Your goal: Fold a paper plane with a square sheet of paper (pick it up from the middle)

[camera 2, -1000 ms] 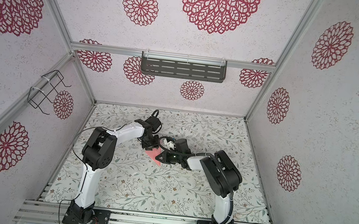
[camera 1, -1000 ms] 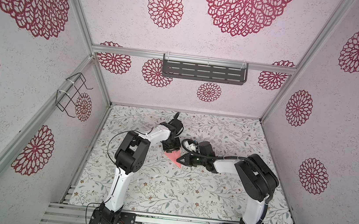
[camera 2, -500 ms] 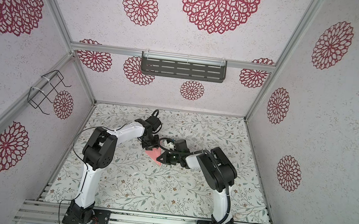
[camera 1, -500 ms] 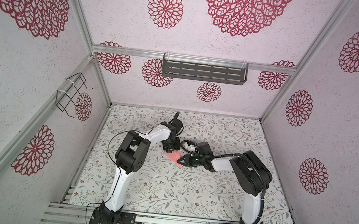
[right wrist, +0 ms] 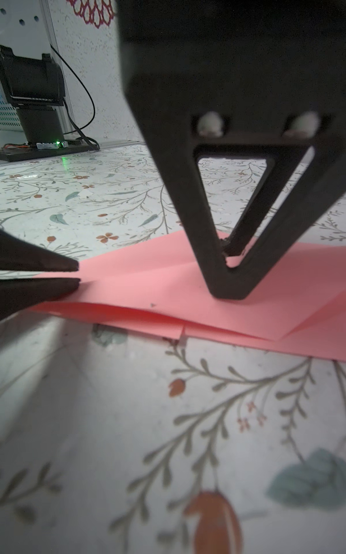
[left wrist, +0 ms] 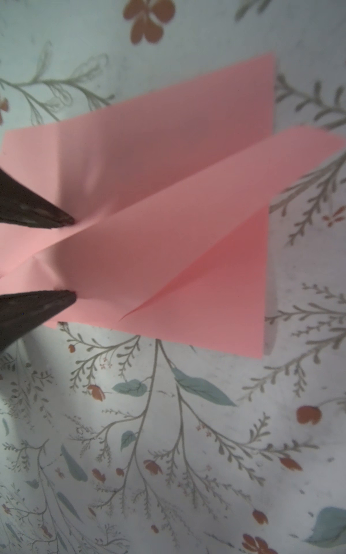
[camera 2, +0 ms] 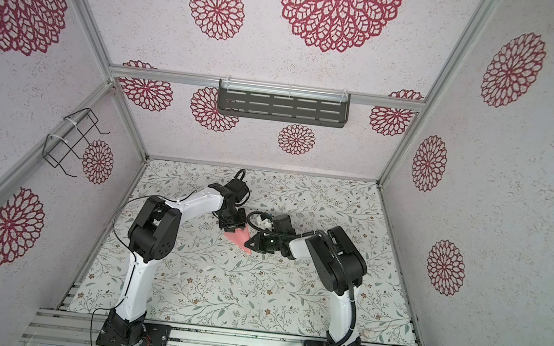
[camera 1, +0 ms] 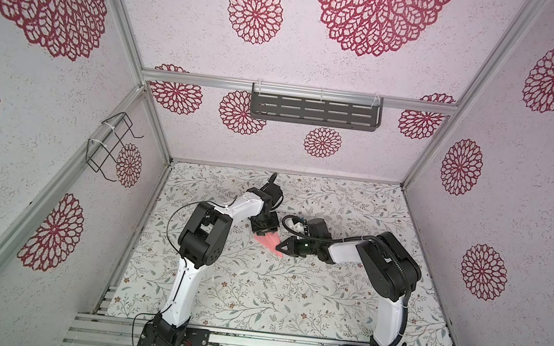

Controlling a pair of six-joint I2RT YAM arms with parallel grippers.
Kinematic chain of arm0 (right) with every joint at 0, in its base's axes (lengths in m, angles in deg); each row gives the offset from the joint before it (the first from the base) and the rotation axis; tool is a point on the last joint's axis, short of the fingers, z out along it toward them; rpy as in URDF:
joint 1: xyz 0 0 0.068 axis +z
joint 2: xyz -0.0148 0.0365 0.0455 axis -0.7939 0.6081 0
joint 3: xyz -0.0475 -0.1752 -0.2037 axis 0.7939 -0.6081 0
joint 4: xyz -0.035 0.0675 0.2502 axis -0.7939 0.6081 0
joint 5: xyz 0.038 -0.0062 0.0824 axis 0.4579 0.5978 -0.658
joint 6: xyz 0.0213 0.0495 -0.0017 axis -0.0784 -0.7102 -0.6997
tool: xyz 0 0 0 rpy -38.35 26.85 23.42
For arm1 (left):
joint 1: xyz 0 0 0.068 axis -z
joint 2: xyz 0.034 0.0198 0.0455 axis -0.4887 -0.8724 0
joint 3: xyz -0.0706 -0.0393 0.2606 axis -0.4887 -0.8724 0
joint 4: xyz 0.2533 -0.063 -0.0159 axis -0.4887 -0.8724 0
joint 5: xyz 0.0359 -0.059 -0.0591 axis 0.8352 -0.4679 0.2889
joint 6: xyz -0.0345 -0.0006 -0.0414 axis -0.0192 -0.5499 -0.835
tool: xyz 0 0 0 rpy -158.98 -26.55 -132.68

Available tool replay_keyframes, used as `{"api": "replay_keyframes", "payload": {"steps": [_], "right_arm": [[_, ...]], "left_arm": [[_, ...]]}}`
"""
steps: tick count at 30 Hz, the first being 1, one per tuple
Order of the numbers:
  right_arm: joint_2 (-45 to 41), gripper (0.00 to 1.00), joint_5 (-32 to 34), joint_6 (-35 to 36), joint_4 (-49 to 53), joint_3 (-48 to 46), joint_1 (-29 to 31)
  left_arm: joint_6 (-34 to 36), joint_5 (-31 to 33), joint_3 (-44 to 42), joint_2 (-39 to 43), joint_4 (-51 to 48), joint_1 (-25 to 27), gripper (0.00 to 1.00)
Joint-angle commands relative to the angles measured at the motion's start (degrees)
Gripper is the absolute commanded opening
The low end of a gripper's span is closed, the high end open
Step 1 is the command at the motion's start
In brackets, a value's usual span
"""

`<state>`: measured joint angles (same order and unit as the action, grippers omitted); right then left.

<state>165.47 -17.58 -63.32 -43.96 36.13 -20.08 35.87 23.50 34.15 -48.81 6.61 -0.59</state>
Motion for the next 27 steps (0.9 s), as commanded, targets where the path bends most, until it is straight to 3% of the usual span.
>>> {"api": "replay_keyframes", "payload": {"steps": [1, 10, 16, 20, 27], "right_arm": [[0.8, 0.12, -0.5, 1.6, 1.3, 0.6, -0.7], [1.6, 0.12, -0.3, 2.2, 2.9, 0.3, -0.8], [2.0, 0.12, 0.2, 3.0, 5.6, 0.6, -1.0], [2.2, 0.12, 1.2, 3.3, 7.5, 0.8, -1.0], [2.1, 0.12, 2.2, 3.5, 10.2, 1.3, -1.3]], "left_arm": [[0.4, 4.8, -6.6, -13.2, -7.2, -1.0, 0.39], [0.8, 4.7, -5.7, -12.4, -7.6, -1.1, 0.38], [4.4, 1.5, 0.7, -4.8, -5.8, -2.7, 0.38], [5.4, -4.5, 1.1, 4.1, 2.6, -5.3, 0.38], [1.7, -16.7, -14.9, 16.1, 26.3, -8.8, 0.36]]}}
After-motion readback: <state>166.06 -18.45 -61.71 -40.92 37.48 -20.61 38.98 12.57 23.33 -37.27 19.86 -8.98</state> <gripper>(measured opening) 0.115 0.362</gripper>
